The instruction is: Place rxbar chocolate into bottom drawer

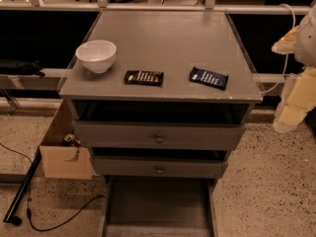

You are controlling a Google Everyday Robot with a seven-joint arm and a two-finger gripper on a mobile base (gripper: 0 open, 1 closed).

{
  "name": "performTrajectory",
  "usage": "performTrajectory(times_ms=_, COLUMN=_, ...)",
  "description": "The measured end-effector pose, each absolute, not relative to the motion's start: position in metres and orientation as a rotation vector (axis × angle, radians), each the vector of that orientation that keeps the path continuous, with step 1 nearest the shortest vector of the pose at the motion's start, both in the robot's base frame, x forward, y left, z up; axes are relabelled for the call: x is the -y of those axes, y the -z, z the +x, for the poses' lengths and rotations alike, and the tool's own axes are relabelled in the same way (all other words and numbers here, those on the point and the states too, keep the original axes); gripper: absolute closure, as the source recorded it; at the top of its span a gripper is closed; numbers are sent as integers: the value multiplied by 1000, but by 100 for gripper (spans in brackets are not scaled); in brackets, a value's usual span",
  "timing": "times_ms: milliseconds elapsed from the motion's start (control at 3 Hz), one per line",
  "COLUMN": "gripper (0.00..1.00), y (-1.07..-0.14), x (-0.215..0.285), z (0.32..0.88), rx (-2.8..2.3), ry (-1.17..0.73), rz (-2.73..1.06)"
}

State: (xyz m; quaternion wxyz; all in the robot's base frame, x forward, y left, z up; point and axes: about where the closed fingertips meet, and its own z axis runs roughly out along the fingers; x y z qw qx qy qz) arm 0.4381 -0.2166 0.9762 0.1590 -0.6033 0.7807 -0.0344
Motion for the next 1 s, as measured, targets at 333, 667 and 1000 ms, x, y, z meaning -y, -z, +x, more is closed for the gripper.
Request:
performTrajectory(times_ms=333, gripper=0, y=-979, x=216, z=439, rx=-2217, ry=102, rz=-1726)
performTrajectory(times_ms=667, gripper=0, y=-983, x=213, z=464, rx=-2153, ry=-11, rz=-1693)
performTrajectory(times_ms=1000, gripper=0, y=-984, x=205, z=489, rx=-2104, ry=-82, rz=-1667)
